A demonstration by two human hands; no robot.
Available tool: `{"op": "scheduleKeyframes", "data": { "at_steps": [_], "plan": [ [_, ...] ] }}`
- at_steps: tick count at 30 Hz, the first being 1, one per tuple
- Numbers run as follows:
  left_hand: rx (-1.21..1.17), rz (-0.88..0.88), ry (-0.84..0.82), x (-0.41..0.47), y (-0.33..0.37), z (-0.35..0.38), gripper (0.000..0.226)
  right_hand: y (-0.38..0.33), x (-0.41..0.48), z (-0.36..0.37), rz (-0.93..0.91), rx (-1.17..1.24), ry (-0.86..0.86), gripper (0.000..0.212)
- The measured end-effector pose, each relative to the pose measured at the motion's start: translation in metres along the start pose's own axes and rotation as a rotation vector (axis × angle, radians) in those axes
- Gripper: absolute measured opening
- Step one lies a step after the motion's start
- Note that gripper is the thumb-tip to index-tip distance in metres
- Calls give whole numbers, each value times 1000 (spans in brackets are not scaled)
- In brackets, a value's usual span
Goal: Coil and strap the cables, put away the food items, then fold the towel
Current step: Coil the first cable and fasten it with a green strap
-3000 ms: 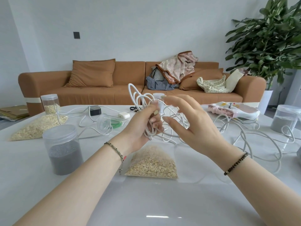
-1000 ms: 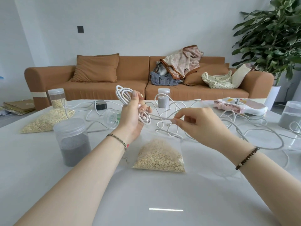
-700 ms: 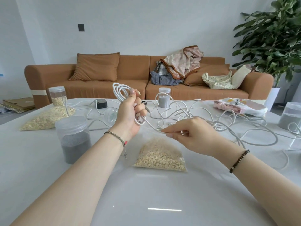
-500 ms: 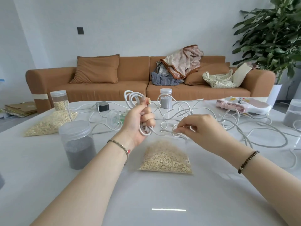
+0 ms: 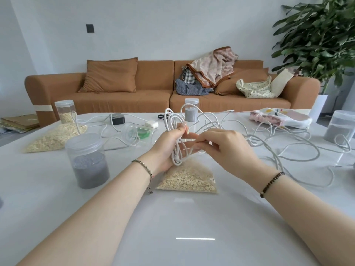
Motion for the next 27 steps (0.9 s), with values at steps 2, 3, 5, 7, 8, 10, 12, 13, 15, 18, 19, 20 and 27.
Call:
{"op": "scheduleKeyframes", "data": {
  "at_steps": [2,3,5,7,8,10,12,13,15,18,19,20,27],
  "plan": [
    [45,1,-24,-1,-1,2,30,0,0,1,-7,24,1,9],
    [59,2,-38,-1,-2,4,30,-2,-1,3,-16,34,-7,10],
    [65,-4,-55,-4,-3,7,29,-3,-1,6,-24,54,-19,14],
    [84,-4,-74,-7,-2,10,29,-3,-1,6,-34,70,-32,17],
    [97,-1,-85,-8,-2,11,29,-3,-2,6,-49,66,-37,19],
    [112,4,-95,-9,-2,12,29,-6,-1,5,-105,15,-20,22],
    [154,15,-79,-8,-3,11,29,-8,1,3,-169,-74,29,27],
    [200,32,-56,-8,-3,8,29,-9,1,2,-182,-112,58,27],
    [318,90,-19,-7,-2,4,32,-8,0,2,-141,-139,113,20],
    [426,182,-23,-7,2,6,40,-7,-10,4,-76,-145,178,30],
    [420,191,-21,-7,2,6,39,-7,-11,3,-64,-152,188,33],
    [406,191,-10,-7,1,5,37,-4,-10,0,-40,-157,198,34],
    [66,-27,-10,-1,-10,-3,28,27,-1,-9,-85,-116,160,20]
  ]
}}
Point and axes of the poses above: each hand's wrist, its own x-axis towards the middle knuckle, its own z-axis out of the palm, y = z × x, the point moved 6 cm from there along x, towards the middle knuckle, and after that the axes turned 13 degrees about y, right-handed, at the moved point
